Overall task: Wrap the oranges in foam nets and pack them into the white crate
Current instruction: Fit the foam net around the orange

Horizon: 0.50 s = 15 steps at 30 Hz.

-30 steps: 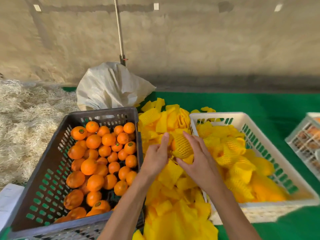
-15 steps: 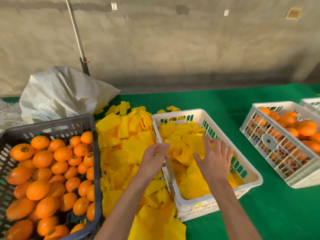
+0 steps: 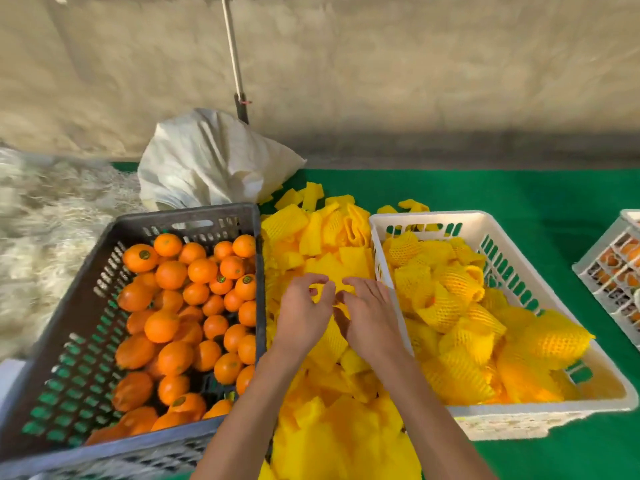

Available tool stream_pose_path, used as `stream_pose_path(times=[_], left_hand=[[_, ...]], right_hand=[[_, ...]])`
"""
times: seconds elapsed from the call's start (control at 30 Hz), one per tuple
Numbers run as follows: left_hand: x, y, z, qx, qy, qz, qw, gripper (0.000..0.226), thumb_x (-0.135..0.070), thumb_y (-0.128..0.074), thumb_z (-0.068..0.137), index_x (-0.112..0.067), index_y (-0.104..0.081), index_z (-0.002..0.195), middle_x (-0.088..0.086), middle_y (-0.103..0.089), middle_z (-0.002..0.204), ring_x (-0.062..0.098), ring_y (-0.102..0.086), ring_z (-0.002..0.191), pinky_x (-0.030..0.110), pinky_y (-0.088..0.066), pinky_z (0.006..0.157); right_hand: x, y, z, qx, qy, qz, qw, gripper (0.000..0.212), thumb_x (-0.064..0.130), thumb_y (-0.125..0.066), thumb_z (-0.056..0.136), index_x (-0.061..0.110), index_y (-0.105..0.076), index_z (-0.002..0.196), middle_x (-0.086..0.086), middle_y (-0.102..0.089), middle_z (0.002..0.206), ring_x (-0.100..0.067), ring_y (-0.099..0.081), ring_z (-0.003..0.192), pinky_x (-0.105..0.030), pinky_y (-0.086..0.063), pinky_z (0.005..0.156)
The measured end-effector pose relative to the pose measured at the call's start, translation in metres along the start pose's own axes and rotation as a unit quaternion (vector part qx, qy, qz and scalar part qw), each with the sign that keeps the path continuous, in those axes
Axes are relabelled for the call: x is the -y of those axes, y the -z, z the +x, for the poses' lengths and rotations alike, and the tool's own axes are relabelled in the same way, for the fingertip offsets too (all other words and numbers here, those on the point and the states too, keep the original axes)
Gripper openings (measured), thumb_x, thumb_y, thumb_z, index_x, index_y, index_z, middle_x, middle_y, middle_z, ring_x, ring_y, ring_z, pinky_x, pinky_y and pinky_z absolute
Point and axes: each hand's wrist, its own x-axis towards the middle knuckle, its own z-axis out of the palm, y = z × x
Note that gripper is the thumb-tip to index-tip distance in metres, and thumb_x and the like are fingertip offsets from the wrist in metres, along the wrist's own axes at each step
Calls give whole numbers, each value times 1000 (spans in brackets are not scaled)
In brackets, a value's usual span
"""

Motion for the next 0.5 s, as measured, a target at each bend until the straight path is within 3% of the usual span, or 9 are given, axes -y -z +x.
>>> stream_pose_path(times=[0.1,0.27,0.37,0.5], left_hand=[[12,31,-2,-72,-60,27,995,21,-25,-62,103,-15,-70,119,0,-62,122,13,-61,111,25,-52,88],[31,69,0,-121,-107,89,983,15,-23,-59,104,-17,-69,113,-6,-60,121,6,-55,115,16,-45,95],[43,81,-2,-127,-109,85,982,14,-24,-58,104,-20,-70,111,-13,-59,117,0,-55,113,13,-44,94],[57,89,-4,-132,-89,67,985,16,-25,-58,105,-21,-70,113,-13,-61,119,1,-57,114,26,-53,94]], right_hand=[[22,-33,15,67,24,37,997,28,39,-54,99,31,-70,120,-8,-50,149,-29,-43,139,-43,-29,115],[60,-82,37,231,-18,-35,972,43,44,-28,107,50,-35,148,-15,-14,167,-43,-15,152,-52,-8,123],[71,-98,40,232,-49,-64,969,45,48,-27,107,45,-31,152,-13,-17,167,-41,-16,152,-51,-9,123],[68,-95,37,203,-48,-54,977,49,37,-37,104,30,-36,153,-6,-32,163,-31,-25,151,-45,-16,123]])
